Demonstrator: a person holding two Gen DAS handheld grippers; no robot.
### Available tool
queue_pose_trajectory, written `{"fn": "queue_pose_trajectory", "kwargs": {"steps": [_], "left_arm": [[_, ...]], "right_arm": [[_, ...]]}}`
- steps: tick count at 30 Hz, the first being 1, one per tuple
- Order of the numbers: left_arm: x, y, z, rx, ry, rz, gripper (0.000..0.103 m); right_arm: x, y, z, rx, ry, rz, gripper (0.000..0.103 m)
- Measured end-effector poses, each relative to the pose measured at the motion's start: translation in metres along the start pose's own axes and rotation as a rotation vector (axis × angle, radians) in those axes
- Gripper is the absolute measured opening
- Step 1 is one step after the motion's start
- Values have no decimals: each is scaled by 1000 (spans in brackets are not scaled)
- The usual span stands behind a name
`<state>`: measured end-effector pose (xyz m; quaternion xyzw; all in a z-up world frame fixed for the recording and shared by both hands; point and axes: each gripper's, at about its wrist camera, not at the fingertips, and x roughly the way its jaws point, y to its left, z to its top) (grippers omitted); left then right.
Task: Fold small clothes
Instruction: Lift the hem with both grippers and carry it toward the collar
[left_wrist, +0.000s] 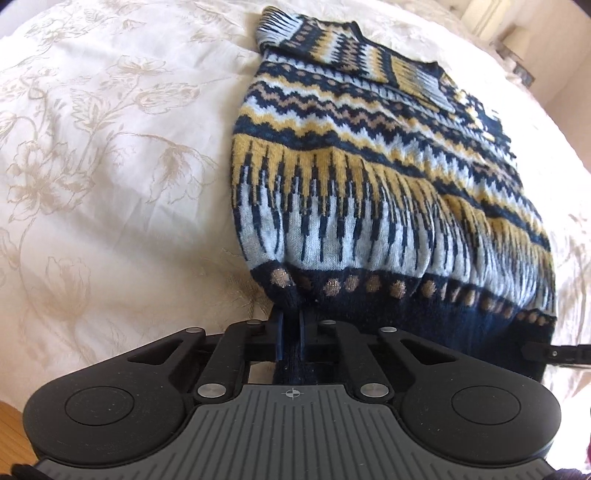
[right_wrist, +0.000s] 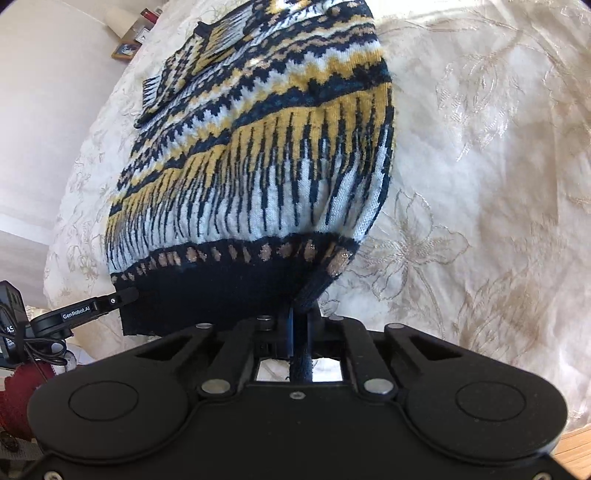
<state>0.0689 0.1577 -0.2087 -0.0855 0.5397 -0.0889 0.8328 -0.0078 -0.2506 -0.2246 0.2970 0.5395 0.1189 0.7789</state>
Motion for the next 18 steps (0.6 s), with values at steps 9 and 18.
{"fn": "queue_pose_trajectory", "kwargs": {"steps": [9, 18], "left_arm": [[-36, 5, 5, -49, -89, -69, 6], [-63, 0, 33, -76, -190, -122, 6]], "right_arm": [[-38, 12, 6, 11, -106, 71, 12], [-65, 25, 27, 46, -210, 146, 12]]}}
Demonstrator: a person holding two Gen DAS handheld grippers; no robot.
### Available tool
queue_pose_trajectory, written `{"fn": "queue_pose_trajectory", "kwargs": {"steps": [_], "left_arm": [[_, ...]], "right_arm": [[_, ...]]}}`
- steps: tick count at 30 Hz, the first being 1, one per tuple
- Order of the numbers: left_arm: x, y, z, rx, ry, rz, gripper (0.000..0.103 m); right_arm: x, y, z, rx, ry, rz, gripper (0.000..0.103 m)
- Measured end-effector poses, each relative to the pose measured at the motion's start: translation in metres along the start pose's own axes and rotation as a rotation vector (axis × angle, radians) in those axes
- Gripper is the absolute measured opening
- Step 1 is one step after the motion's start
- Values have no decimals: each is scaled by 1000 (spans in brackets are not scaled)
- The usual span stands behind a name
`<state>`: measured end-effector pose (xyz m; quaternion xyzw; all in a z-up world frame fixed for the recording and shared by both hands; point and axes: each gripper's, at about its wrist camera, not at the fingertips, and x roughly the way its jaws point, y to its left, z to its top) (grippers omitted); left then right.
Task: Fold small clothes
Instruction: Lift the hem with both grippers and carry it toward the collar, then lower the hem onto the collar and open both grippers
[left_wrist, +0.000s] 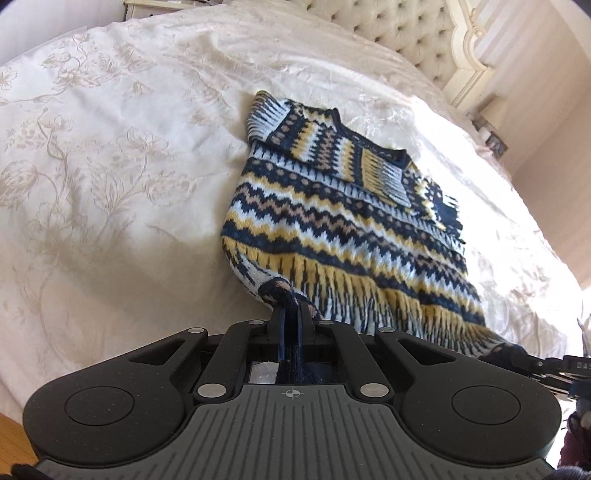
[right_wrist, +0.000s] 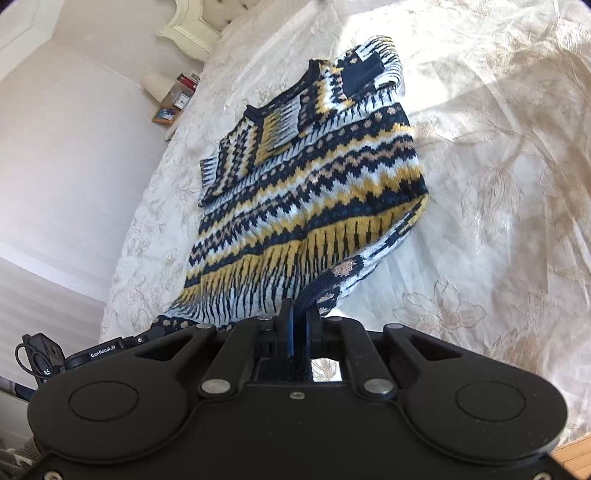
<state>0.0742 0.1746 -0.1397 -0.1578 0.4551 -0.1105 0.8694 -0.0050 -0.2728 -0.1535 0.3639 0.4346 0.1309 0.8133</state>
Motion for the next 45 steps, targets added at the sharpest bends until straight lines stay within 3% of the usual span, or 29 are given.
{"fn": "queue_pose_trajectory", "kwargs": {"steps": [11, 25, 32, 40, 44, 45], "left_arm": [[-3, -16, 78, 0, -153, -75, 6], [70, -34, 195, 38, -225, -134, 6], [125, -31, 235, 26, -183, -115, 6], [181, -24, 258, 38, -97, -72, 7], [207, -18, 271, 25, -52, -62, 11], [210, -16, 274, 18, -62, -54, 17]], "right_arm": [[-6, 19, 72, 27, -150, 82, 12], [52, 36, 193, 33, -252, 77, 12], [101, 30, 240, 73, -246, 20, 12], [151, 17, 275, 108, -207, -87, 14], [168, 7, 287, 153, -213, -145, 22], [169, 4, 288, 167, -221, -152, 26]]}}
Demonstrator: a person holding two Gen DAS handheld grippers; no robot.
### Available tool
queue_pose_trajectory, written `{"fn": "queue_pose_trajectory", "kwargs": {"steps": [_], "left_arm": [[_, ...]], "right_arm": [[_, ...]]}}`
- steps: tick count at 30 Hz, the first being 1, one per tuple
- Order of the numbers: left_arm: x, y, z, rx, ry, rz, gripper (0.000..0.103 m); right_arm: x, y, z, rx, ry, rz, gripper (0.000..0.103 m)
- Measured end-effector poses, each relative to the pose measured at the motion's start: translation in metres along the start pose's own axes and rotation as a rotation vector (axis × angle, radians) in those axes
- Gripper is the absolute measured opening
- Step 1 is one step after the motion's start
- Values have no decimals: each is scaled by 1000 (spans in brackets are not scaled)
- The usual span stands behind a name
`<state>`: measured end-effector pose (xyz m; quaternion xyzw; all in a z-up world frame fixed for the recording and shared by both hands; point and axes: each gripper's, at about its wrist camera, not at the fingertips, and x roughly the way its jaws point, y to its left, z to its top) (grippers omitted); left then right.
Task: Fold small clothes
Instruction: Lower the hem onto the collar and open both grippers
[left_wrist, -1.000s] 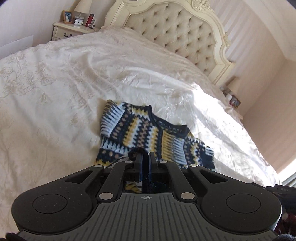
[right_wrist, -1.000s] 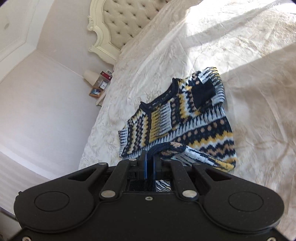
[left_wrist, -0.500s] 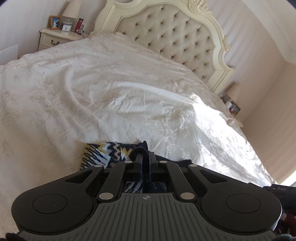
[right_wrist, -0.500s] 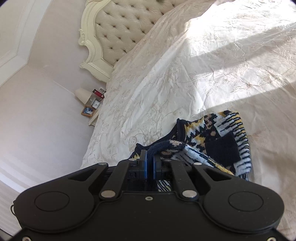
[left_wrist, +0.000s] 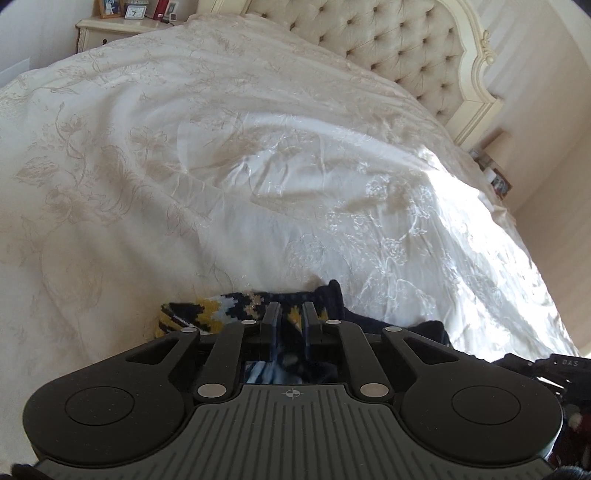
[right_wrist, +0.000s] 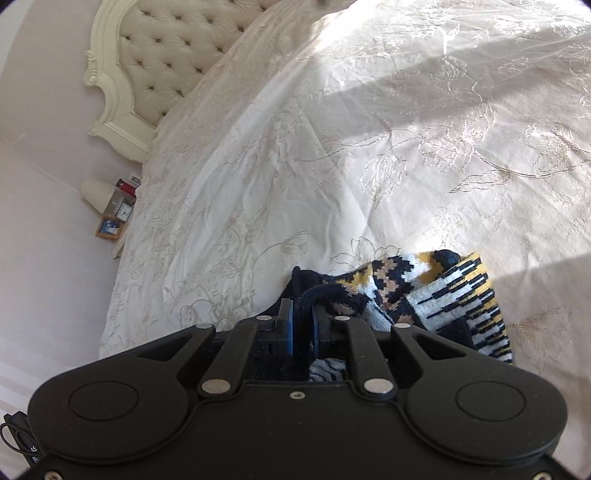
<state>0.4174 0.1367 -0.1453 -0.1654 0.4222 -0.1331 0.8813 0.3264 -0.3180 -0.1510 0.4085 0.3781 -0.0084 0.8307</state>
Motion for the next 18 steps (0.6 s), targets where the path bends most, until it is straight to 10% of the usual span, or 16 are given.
{"fn": "queue_pose_trajectory", "kwargs": {"steps": [4, 18], "left_arm": [[2, 2, 11, 4, -47, 14, 30], [-18, -31, -48, 193, 115, 5, 39]], "right_arm": [[-1, -5, 4, 19, -41, -22, 56], [-46, 15, -51, -50, -37, -61, 80]]}}
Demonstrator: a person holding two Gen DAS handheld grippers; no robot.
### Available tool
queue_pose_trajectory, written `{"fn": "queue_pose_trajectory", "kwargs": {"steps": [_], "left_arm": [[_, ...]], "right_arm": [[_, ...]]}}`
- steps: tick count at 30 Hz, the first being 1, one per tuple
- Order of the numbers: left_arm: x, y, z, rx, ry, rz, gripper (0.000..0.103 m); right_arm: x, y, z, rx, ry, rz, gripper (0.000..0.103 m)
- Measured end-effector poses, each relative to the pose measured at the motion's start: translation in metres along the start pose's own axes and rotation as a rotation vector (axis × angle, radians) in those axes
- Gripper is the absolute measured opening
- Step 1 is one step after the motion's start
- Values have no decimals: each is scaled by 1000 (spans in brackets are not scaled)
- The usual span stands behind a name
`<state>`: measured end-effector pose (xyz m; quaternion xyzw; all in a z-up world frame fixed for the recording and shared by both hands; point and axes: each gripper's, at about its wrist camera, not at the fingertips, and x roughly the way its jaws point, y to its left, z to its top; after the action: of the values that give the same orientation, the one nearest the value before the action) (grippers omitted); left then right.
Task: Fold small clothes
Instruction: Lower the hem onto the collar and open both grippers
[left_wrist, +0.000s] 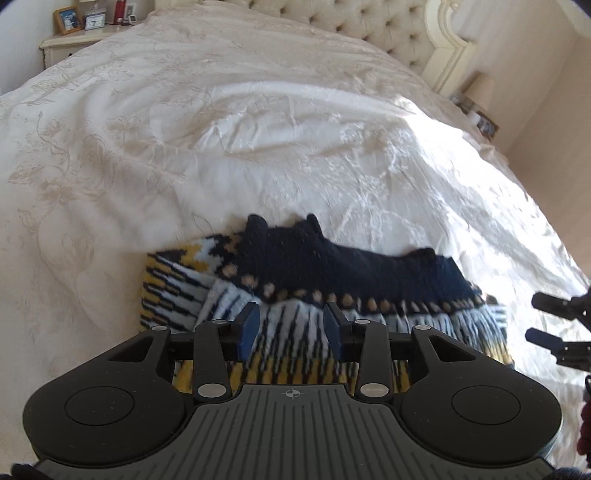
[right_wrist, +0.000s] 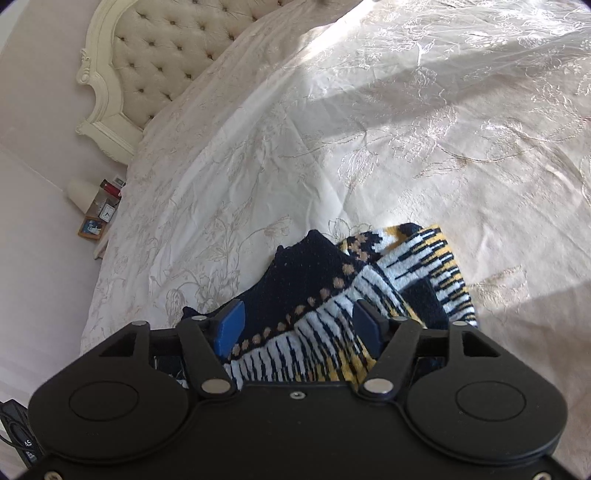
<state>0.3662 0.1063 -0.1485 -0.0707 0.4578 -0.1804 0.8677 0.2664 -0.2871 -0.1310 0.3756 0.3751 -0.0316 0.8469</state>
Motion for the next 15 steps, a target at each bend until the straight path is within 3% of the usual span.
{"fn": "queue_pose_trajectory", "kwargs": {"steps": [2, 6, 7, 15], "left_arm": [[-2, -11, -9, 44, 23, -9, 42], [-1, -30, -27, 83, 56, -29, 63], [0, -34, -31, 86, 63, -35, 68], [12, -66, -59, 149, 110, -26, 72]], "right_arm": [[-6, 2, -12, -2, 5, 1, 85], [-18, 6, -33, -13, 25, -4, 103], [-20, 6, -36, -17, 25, -4, 103], [-35, 5, -56, -14, 37, -14, 103]]}}
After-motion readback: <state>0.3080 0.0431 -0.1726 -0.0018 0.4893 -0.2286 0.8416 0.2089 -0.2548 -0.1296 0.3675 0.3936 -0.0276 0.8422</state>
